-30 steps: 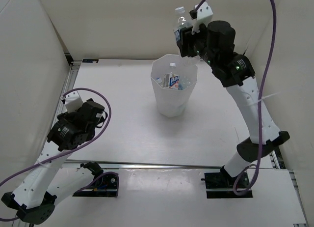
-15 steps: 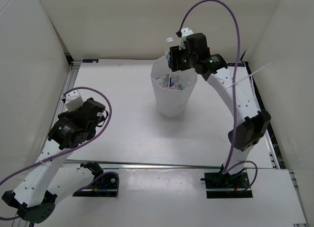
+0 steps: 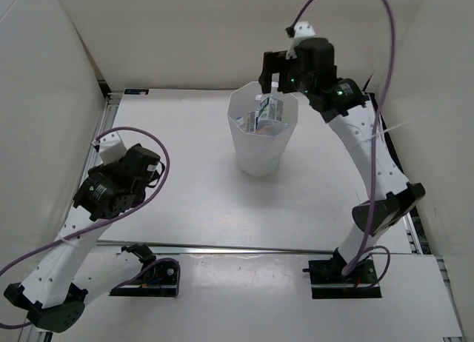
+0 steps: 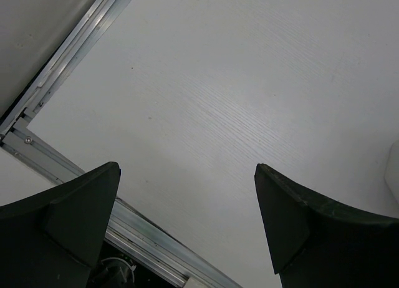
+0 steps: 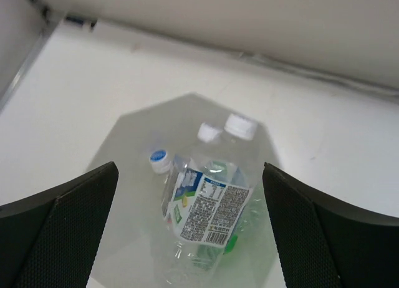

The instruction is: Put the plastic bottles in the bin

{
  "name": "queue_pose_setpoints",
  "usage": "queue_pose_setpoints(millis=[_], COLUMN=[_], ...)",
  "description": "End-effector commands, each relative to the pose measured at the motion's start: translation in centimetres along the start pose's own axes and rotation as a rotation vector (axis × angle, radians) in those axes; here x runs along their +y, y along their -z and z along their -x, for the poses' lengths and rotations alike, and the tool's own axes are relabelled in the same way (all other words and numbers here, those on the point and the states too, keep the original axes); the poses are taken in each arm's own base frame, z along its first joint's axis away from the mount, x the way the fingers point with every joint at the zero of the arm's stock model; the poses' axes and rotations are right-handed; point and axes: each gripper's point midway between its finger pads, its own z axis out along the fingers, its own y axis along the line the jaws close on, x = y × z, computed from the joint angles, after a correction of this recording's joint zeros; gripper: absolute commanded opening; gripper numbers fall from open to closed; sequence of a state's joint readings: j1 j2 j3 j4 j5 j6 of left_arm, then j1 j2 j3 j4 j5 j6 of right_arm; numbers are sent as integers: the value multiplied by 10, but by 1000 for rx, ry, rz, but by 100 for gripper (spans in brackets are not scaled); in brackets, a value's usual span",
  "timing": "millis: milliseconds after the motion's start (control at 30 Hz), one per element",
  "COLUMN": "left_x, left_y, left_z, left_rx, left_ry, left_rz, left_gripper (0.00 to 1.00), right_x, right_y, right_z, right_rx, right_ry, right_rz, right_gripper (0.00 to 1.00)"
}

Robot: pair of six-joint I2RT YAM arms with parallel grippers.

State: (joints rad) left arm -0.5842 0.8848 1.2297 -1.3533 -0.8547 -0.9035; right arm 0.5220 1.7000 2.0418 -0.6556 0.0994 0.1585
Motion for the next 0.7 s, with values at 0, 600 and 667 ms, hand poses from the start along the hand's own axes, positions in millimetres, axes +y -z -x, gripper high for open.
queue_pose_setpoints(millis=[0,600,667], left_x=[-3,-74,-66], left_y=[12,-6,-11], left_z=[30,25,19], left_rx=[-45,-38,-51], left_ry=[-12,-137,-106], left_rz=[-21,-224,-190], left_gripper=[100,100,100], right_x=[-30,-77,-84], right_y=[91,171,179], right_z=[93,-166,-175], right_rx=[-307,228,226], right_ry=[-87,-582,-579], right_rz=[-195,-151,-178], right_gripper=[100,100,100])
